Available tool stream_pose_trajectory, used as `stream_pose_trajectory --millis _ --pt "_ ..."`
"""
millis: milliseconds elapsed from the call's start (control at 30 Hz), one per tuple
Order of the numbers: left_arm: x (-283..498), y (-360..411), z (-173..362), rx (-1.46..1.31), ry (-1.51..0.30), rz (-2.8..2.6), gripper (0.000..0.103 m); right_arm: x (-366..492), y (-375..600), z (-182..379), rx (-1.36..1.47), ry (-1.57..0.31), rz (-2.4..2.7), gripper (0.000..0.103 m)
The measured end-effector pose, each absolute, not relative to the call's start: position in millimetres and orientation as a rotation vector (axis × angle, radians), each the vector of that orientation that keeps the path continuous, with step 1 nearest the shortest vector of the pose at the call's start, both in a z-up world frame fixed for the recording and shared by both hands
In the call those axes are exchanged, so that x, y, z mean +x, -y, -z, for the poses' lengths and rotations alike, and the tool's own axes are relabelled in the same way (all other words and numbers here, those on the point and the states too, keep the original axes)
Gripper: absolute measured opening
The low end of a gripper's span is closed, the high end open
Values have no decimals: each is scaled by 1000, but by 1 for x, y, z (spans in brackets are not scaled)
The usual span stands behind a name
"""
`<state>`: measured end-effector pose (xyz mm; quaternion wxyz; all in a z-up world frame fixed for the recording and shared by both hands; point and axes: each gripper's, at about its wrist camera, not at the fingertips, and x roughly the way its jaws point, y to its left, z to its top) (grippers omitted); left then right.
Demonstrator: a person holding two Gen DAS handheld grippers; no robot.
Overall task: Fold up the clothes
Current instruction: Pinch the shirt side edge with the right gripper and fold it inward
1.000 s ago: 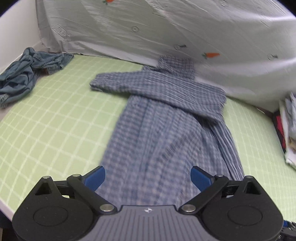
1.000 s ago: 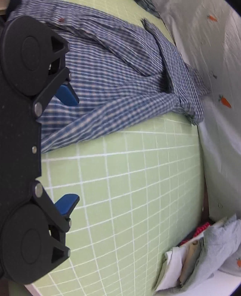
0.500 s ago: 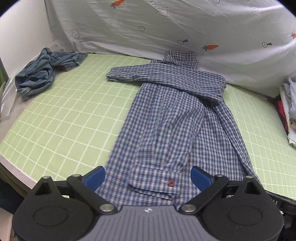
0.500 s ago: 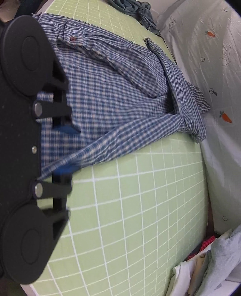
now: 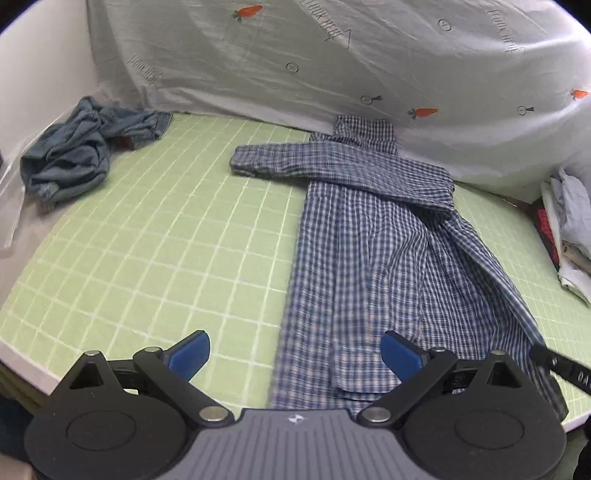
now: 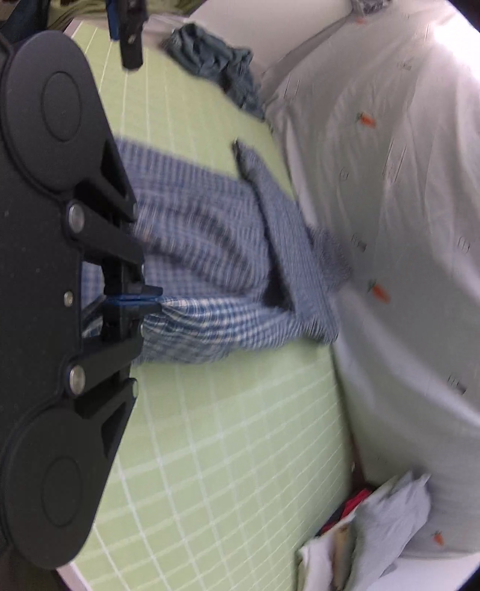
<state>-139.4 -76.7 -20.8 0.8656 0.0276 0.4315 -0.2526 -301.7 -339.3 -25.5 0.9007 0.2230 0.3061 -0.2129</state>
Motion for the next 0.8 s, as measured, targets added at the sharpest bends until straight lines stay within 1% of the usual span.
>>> stream_pose_trajectory --millis 67,200,367,433,467,500,533,600,667,733,800 --pt "-132 65 18 71 -884 549 98 -286 322 28 456 -636 423 1" --pt "-119 42 18 90 -876 566 98 -255 293 53 480 -686 403 1" --pt "-110 15 32 130 -925 550 98 -234 278 105 555 -806 432 2" --pt "-106 5 35 126 -946 536 98 -233 277 112 573 -825 442 4" --pt "-104 0 36 118 -953 529 98 -234 278 111 579 -827 446 7" --pt "-101 -3 36 106 -957 524 98 -235 279 110 587 -826 451 15" --pt "-98 -6 36 94 -961 519 98 -237 280 105 601 -813 459 19" --pt "-94 -6 36 82 -963 521 98 -244 286 93 621 -766 480 35" --pt "-93 -2 37 79 -963 537 98 -250 290 83 609 -736 529 41" --pt "-93 3 39 82 -971 557 98 -251 294 83 580 -751 579 41" --pt "-94 9 43 90 -983 579 98 -250 297 93 533 -818 619 41"
